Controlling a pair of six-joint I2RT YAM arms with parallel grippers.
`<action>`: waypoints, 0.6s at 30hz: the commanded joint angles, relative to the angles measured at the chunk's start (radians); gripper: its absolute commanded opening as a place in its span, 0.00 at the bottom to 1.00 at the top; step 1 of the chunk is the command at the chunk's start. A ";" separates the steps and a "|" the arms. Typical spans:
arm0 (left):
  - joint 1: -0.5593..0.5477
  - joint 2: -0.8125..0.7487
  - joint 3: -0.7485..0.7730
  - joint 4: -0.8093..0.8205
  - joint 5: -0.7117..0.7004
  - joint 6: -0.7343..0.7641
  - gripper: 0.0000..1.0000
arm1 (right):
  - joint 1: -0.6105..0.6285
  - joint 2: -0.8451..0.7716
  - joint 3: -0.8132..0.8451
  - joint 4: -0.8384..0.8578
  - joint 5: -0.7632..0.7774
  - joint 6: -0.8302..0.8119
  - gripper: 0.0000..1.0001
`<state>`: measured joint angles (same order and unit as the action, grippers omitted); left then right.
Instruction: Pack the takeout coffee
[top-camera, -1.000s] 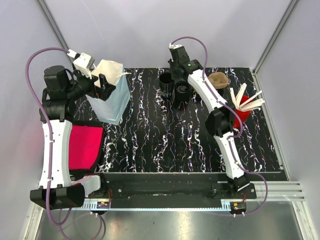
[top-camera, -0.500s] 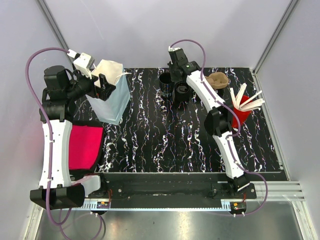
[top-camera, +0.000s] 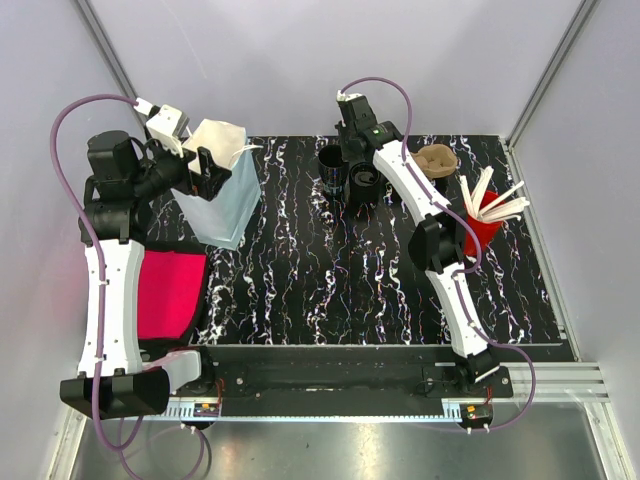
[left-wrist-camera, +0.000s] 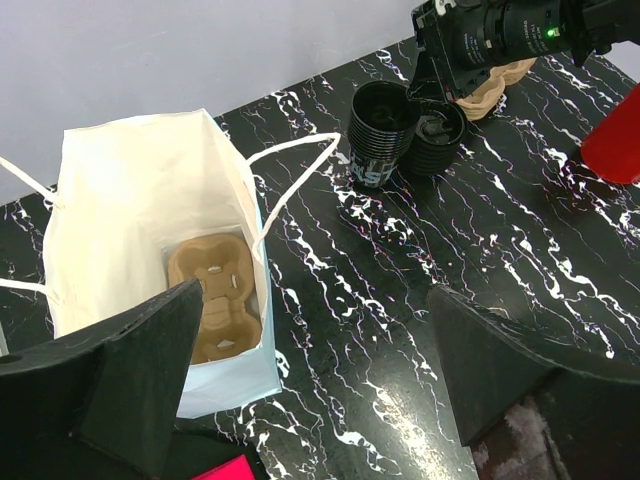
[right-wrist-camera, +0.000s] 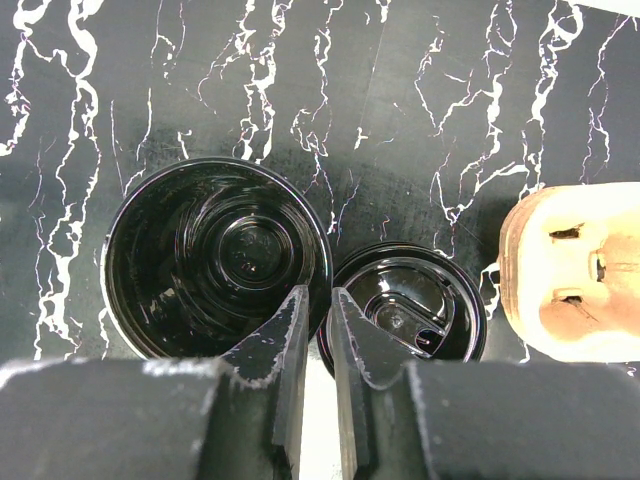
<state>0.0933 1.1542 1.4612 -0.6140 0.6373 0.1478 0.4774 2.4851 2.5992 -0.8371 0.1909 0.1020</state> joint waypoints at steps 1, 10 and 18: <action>0.006 0.001 -0.013 0.056 0.033 -0.008 0.99 | -0.003 -0.002 0.042 0.007 0.012 0.001 0.20; 0.008 -0.001 -0.013 0.057 0.032 -0.005 0.99 | -0.002 0.003 0.041 0.007 0.008 0.007 0.20; 0.008 0.004 -0.013 0.056 0.035 -0.007 0.99 | -0.003 0.008 0.041 0.009 0.007 0.010 0.20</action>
<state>0.0933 1.1549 1.4502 -0.6090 0.6411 0.1478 0.4774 2.4866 2.5992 -0.8371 0.1905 0.1024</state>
